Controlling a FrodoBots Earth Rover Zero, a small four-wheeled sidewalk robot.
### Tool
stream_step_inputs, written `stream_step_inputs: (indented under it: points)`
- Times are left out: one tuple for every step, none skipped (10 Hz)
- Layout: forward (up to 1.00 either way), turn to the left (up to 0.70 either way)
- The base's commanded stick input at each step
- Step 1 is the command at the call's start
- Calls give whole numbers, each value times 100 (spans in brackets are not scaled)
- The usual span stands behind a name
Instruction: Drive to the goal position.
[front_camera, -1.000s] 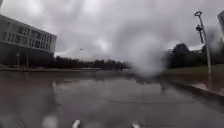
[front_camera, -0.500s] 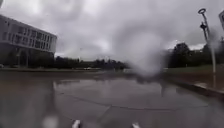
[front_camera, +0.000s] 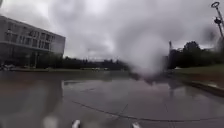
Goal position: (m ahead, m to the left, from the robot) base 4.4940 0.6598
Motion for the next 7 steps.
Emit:
stream_step_inputs:
  points:
    - [70, 0]
    - [70, 0]
    - [70, 0]
    - [70, 0]
    - [70, 0]
    - [70, 0]
    - [70, 0]
